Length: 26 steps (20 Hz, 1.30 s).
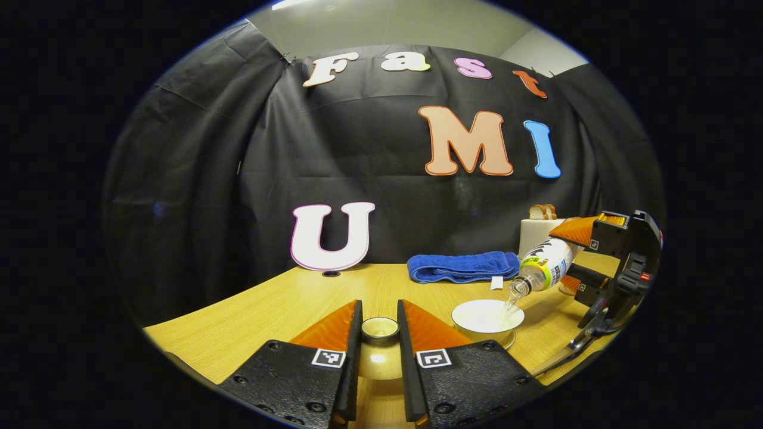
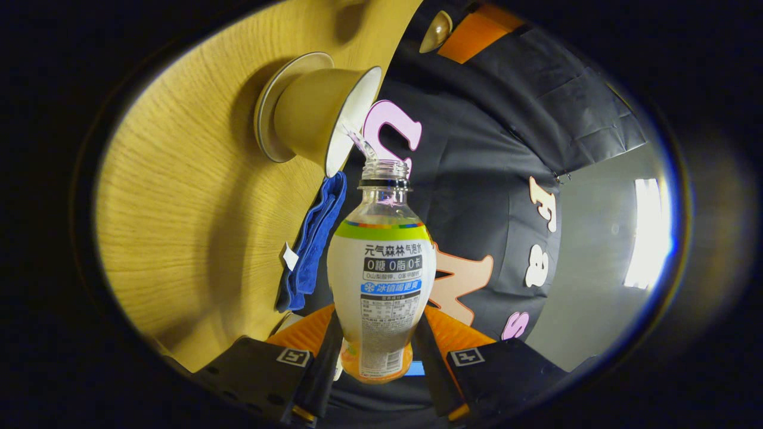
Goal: Open the teacup lid with one hand, grasp the water bottle and pour water into the teacup with the other hand; after pouring, place the water bottle on the coaster and then close the teacup lid.
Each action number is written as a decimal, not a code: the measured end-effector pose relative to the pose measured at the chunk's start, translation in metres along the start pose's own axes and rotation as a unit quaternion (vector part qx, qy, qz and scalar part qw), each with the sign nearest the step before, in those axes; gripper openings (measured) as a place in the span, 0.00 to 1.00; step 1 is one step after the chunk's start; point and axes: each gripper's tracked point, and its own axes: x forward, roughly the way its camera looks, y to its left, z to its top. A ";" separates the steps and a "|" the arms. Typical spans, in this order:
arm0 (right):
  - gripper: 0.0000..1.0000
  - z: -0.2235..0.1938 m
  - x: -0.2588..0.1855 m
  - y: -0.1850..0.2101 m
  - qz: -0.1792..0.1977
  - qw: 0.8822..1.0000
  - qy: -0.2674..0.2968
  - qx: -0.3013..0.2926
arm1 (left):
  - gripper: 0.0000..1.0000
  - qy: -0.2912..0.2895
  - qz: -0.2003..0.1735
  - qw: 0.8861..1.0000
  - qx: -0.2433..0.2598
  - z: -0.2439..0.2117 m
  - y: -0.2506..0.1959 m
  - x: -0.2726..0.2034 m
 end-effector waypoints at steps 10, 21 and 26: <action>0.68 -0.009 0.005 -0.007 -0.018 1.000 0.003 -0.022 | 0.29 0.000 0.000 1.000 0.000 0.001 0.000 0.001; 0.70 0.007 0.001 -0.021 -0.047 0.997 -0.024 -0.059 | 0.29 0.000 0.000 1.000 0.000 0.001 -0.001 0.000; 0.71 0.007 0.001 -0.013 -0.029 0.999 -0.018 -0.027 | 0.28 0.000 0.000 1.000 0.000 0.000 0.000 0.000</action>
